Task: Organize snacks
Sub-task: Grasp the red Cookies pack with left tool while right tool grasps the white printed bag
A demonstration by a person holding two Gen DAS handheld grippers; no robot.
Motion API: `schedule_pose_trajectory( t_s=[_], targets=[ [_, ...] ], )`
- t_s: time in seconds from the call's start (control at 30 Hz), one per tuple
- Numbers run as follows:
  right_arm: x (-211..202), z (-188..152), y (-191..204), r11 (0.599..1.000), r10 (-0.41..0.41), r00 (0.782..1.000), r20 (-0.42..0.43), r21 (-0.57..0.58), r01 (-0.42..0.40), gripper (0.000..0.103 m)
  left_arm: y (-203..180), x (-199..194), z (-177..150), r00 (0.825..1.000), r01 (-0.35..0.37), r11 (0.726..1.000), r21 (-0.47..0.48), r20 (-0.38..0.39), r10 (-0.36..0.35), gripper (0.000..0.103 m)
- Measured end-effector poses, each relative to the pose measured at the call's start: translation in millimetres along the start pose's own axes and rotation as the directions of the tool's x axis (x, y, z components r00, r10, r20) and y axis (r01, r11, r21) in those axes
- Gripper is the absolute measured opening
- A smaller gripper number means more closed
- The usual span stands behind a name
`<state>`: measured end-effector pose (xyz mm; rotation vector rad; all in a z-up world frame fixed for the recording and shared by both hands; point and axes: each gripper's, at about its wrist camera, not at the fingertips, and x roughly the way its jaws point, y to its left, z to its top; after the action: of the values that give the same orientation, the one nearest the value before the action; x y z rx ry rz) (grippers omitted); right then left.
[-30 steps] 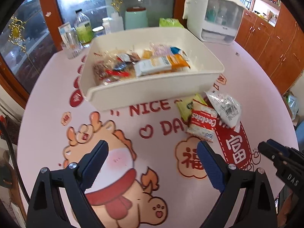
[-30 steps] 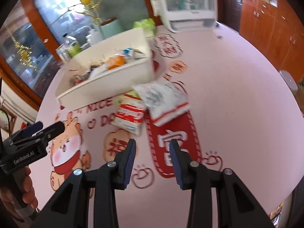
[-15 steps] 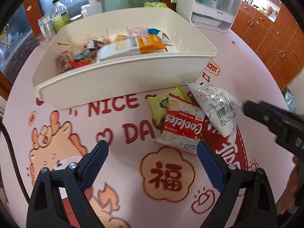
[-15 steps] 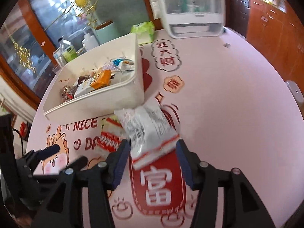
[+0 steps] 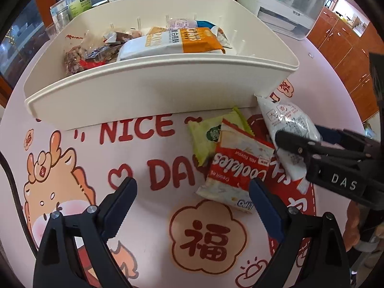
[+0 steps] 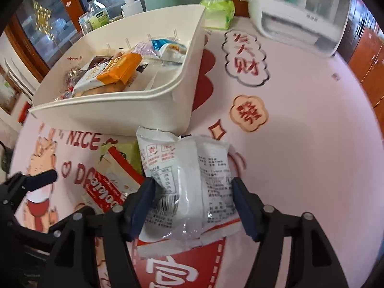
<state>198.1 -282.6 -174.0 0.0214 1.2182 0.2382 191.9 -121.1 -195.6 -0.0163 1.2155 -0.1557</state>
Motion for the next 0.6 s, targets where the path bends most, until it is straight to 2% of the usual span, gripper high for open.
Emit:
schedule_pose_trajectory(
  t_s=[0.13,0.27,0.37,0.53,0.57,0.6],
  targets=[
    [3,-3,-9,0.998,0.040,0.999,-0.009,0.046,-0.039,0.065,-12,11,8,1.000,0.017,0.999,0.031,-0.017,-0.017,0.094],
    [2,-9,-19,0.989,0.071,0.997,-0.005,0.128,-0.070,0.056,-29,26,10,0.999,0.016,0.997,0.073,-0.043,-0.013,0.094],
    [-5,-20,-29,0.978,0.061,0.998,0.003,0.200,-0.060,0.055,-40,35,11,0.999,0.001,0.995,0.097,-0.051,0.004,0.092],
    [-16,-38,-41,0.957,0.031,0.999,0.027,0.287,-0.038,0.053,-53,38,10,0.998,-0.042,0.988,0.146,-0.032,0.047,0.065],
    [-18,-41,-43,0.953,0.026,0.999,0.031,0.301,-0.034,0.053,-55,37,10,0.999,-0.040,0.987,0.154,-0.023,0.044,0.054],
    [-19,-44,-43,0.950,0.020,0.999,0.033,0.312,-0.029,0.053,-57,37,10,0.999,-0.037,0.986,0.162,-0.019,0.040,0.048]
  ],
)
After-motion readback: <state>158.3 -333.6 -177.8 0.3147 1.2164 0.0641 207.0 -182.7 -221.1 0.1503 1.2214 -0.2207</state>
